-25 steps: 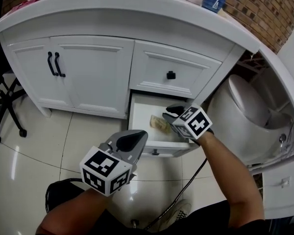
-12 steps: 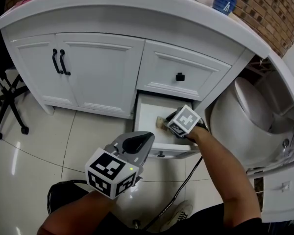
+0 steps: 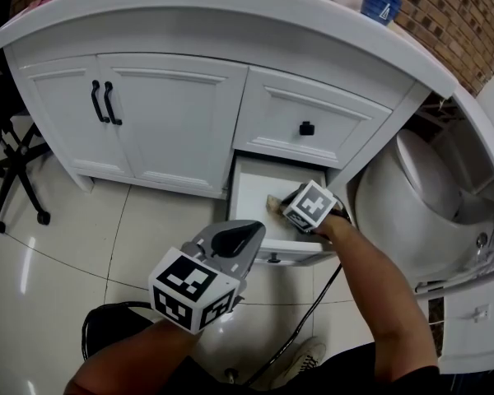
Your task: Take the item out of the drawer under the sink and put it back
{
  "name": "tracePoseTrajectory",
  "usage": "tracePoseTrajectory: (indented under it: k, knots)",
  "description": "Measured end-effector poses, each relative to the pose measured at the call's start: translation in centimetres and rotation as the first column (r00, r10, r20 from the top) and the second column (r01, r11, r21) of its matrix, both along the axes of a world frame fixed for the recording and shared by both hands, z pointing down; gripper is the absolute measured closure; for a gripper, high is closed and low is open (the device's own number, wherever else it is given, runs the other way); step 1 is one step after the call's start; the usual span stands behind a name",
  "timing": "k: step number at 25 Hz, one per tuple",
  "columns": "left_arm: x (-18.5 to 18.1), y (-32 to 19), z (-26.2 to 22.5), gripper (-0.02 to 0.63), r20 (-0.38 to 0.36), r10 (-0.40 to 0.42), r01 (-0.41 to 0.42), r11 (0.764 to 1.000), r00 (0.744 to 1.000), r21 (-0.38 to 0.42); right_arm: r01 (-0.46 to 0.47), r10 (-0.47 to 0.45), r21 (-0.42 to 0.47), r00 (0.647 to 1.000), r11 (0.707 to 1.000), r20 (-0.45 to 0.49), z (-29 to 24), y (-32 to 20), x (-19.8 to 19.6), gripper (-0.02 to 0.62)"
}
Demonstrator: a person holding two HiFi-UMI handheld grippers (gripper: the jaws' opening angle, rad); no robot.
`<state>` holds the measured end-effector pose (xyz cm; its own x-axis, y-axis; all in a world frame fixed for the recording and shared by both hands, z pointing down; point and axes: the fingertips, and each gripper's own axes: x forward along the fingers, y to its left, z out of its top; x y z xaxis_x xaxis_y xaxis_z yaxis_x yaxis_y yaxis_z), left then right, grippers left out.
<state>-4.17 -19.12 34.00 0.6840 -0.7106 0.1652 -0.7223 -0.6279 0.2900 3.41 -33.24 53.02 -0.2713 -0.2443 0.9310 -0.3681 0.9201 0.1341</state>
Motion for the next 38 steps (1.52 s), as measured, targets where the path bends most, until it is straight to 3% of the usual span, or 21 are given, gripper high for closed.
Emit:
tracePoseTrajectory:
  k: [8, 17, 23, 27, 31, 35, 38]
  knots:
    - [0.1, 0.1, -0.1, 0.6, 0.006, -0.002, 0.002, 1.0, 1.0, 0.003, 0.038, -0.038, 0.07, 0.999, 0.997, 0.004, -1.3, -0.3, -0.6, 0.586]
    - [-0.2, 0.3, -0.1, 0.6, 0.02, -0.01, 0.009, 1.0, 1.0, 0.008, 0.004, -0.034, 0.196, 0.988, 0.981, 0.148, -8.8, -0.2, -1.7, 0.586]
    - [0.0, 0.7, -0.2, 0.6, 0.034, -0.006, 0.006, 1.0, 0.999, 0.014, -0.054, -0.011, 0.211, 0.956, 0.976, 0.294, -12.8, 2.2, -1.0, 0.586]
    - [0.0, 0.6, -0.4, 0.6, 0.038, -0.009, 0.008, 1.0, 0.999, 0.024, -0.149, 0.034, 0.207, 0.879, 0.967, 0.476, -16.7, 4.7, -0.3, 0.586]
    - [-0.2, 0.4, -0.6, 0.6, 0.037, -0.02, 0.019, 0.999, 0.999, 0.036, -0.246, 0.081, 0.161, 0.746, 0.956, 0.661, -21.8, 7.5, 0.8, 0.586]
    - [-0.3, 0.6, -1.1, 0.6, 0.03, -0.022, 0.021, 0.999, 0.999, 0.044, -0.309, 0.127, 0.089, 0.613, 0.947, 0.78, -25.1, 10.5, 2.0, 0.586]
    - [-0.3, 1.0, -1.5, 0.6, 0.026, -0.022, 0.021, 0.998, 0.999, 0.056, -0.332, 0.143, 0.056, 0.546, 0.942, 0.826, -26.0, 12.4, 3.1, 0.586]
